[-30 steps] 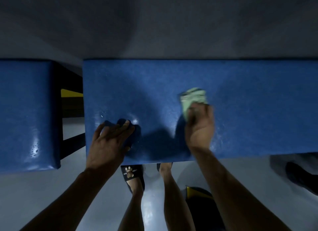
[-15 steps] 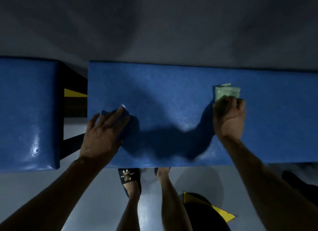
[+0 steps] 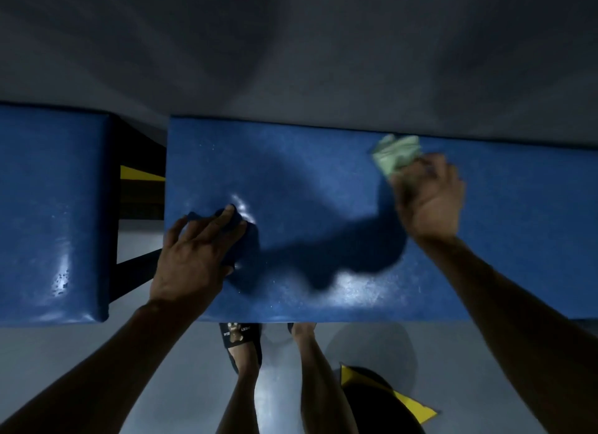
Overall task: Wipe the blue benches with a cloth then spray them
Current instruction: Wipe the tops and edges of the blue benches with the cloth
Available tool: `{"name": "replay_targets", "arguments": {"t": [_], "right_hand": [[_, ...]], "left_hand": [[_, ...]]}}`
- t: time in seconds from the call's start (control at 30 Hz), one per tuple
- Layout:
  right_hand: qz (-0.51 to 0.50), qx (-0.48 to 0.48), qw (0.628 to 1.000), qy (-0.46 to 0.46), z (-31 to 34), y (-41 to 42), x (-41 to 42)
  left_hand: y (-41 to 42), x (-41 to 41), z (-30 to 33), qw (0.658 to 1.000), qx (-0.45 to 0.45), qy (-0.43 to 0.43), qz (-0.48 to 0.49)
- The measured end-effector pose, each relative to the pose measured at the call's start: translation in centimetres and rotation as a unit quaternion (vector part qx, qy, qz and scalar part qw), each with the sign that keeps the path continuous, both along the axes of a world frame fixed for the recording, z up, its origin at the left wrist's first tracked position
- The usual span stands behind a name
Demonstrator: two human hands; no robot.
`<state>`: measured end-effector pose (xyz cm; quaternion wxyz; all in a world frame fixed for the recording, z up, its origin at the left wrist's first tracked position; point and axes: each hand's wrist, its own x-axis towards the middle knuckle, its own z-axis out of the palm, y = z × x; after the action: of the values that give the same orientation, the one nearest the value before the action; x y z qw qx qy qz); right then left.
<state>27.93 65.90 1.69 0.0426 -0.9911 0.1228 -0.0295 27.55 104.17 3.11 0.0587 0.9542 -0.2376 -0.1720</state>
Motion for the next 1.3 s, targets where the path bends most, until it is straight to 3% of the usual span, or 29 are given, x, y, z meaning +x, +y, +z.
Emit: {"name": "replay_targets", "arguments": {"t": [0.1, 0.2, 0.27, 0.37, 0.47, 0.63, 0.7, 0.8, 0.87, 0.93, 1.0, 1.07, 1.2, 1.3], "right_hand": [[-0.145, 0.07, 0.987, -0.026, -0.7, 0.3, 0.7], [-0.2, 0.104, 0.973, -0.055, -2.1, 7.3, 3.6], [-0.127, 0.1, 0.986, -0.049, -2.3, 13.4, 6.1], [0.09, 0.071, 0.993, -0.009, -1.1, 20.0, 8.2], [0.165, 0.029, 0.986, 0.018, -0.1, 16.5, 8.2], [0.059, -0.039, 0.997, 0.036, -0.3, 2.2, 4.9], [-0.018, -0.032, 0.998, 0.05, -0.5, 2.5, 4.7], [-0.125, 0.024, 0.992, 0.028, -1.5, 10.3, 5.7], [-0.058, 0.065, 0.996, 0.035, -1.6, 15.9, 6.8], [0.071, 0.069, 0.994, 0.045, -1.1, 18.4, 7.5], [0.193, 0.024, 0.98, 0.037, -0.1, 16.9, 8.0], [0.235, -0.019, 0.971, 0.046, 0.1, 12.5, 7.7], [0.103, -0.069, 0.991, 0.054, 0.4, 1.0, 4.7], [0.024, -0.035, 0.997, 0.064, 0.4, -2.6, 2.5]], "left_hand": [[-0.1, 0.1, -0.3, 1.0, -0.007, 0.006, 0.007], [-0.1, 0.0, -0.4, 1.0, -0.004, 0.016, 0.007], [-0.1, 0.0, -0.3, 1.0, 0.0, 0.017, 0.006], [-0.1, 0.0, -0.3, 1.0, -0.001, 0.008, 0.008], [-0.1, 0.1, -0.3, 1.0, 0.001, 0.002, 0.01], [0.1, -0.1, -0.5, 1.0, -0.008, 0.009, 0.022], [0.1, -0.1, -0.5, 0.999, -0.011, 0.013, 0.027], [0.2, -0.2, -0.5, 0.999, -0.009, 0.022, 0.03], [0.1, -0.2, -0.5, 0.999, -0.01, 0.015, 0.031], [0.0, -0.2, -0.4, 1.0, -0.004, 0.007, 0.026], [-0.1, -0.2, -0.2, 1.0, -0.005, 0.005, 0.027], [-0.1, -0.1, -0.2, 0.999, -0.006, 0.008, 0.03], [0.0, -0.2, -0.4, 0.999, -0.012, 0.009, 0.034], [0.2, -0.1, -0.6, 0.999, -0.023, 0.001, 0.037]]}}
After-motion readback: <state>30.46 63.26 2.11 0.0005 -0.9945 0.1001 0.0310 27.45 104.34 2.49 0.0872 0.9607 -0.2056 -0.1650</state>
